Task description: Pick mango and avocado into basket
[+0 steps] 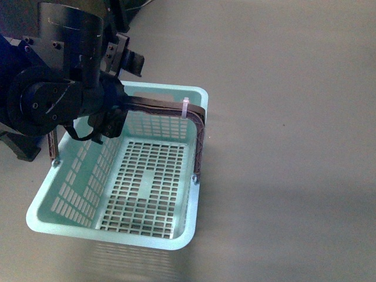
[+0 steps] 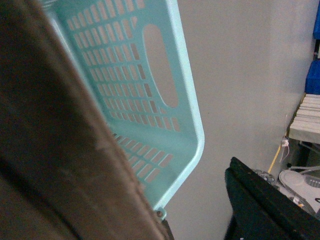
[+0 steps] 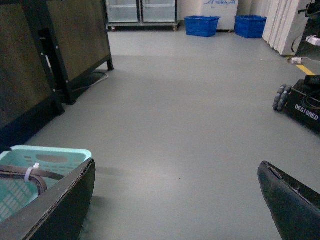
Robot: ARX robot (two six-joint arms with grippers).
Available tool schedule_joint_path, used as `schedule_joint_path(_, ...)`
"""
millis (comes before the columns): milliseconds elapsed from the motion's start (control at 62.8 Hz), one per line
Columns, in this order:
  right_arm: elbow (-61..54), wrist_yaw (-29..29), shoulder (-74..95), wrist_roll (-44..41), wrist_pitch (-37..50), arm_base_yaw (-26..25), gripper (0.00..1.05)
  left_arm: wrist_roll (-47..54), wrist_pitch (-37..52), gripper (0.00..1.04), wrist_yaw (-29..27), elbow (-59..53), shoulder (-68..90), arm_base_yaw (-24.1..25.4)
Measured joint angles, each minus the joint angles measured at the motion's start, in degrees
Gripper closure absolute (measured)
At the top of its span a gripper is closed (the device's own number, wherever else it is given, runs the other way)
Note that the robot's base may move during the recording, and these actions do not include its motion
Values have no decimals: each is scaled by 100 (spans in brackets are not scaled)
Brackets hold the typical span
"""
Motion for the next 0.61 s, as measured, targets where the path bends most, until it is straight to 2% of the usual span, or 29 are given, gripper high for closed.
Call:
schedule_joint_path(127, 0, 0, 0, 0, 0, 0, 9, -66, -109, 67, 9, 48, 37, -22)
schedule_joint_path(175, 0, 0, 0, 0, 0, 0, 9, -319, -216, 79, 48, 76, 35, -44)
schedule_joint_path(239, 0, 0, 0, 0, 0, 0, 9, -579, -323, 85, 153, 81, -31, -59)
schedule_joint_path(287, 0, 0, 0, 0, 0, 0, 9, -592, -332, 89, 188, 26, -116, -79)
schedule_joint_path(478, 0, 0, 0, 0, 0, 0, 9, -664, -372, 89, 190, -610, -890, -39)
schedule_joint_path(605, 0, 0, 0, 0, 0, 0, 9, -831, -643, 89, 295, -1285, -2070, 157)
